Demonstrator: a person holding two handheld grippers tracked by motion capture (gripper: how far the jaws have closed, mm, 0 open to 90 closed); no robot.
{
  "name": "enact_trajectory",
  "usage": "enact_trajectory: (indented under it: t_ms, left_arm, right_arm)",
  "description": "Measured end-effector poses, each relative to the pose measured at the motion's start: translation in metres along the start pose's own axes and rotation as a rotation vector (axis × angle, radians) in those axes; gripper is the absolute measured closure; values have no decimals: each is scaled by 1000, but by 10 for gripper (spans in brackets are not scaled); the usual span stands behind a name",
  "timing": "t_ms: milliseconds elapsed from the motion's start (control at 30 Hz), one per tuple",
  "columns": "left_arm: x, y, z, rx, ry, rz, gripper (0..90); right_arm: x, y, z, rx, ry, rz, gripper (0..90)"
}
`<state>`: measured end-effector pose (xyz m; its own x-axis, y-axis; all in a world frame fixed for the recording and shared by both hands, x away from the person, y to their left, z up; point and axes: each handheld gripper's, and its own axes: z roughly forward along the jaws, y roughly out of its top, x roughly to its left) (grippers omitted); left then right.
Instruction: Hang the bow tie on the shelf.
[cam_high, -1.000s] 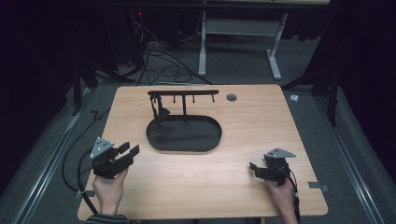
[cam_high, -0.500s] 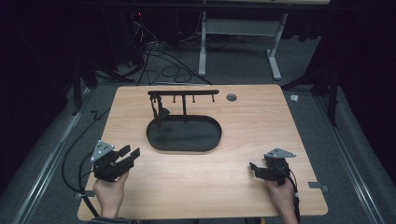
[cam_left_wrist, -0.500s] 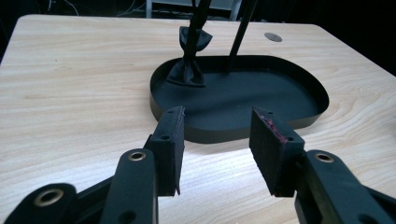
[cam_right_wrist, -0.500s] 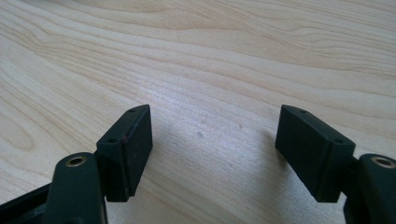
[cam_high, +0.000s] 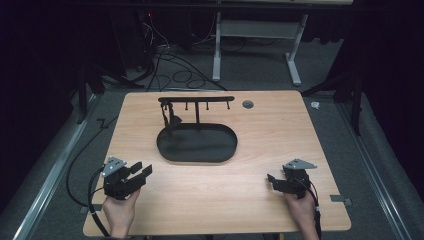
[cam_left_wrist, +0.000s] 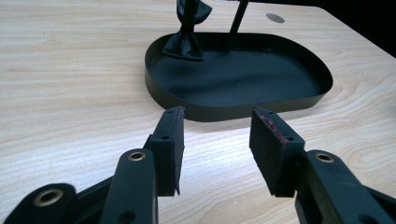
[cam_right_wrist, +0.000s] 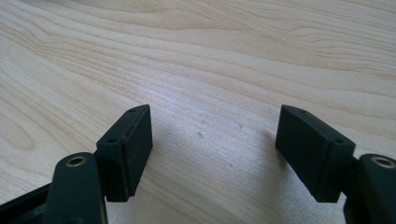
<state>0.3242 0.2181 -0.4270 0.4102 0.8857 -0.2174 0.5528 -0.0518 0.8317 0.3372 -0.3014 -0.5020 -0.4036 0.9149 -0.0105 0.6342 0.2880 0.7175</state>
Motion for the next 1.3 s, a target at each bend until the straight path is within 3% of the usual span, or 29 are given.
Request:
enact_trajectory:
  t_ms: [567, 867, 1300]
  left_arm:
    - [1, -15, 9, 25, -15, -36, 550]
    - [1, -18, 13, 35, -6, -35, 547]
    - [-1, -26, 30, 65, -9, -47, 542]
  right_arm:
    - [0, 0, 0, 0, 0, 0, 286]
    - [0, 0, 0, 0, 1, 0, 287]
    - [0, 0, 0, 0, 1, 0, 287]
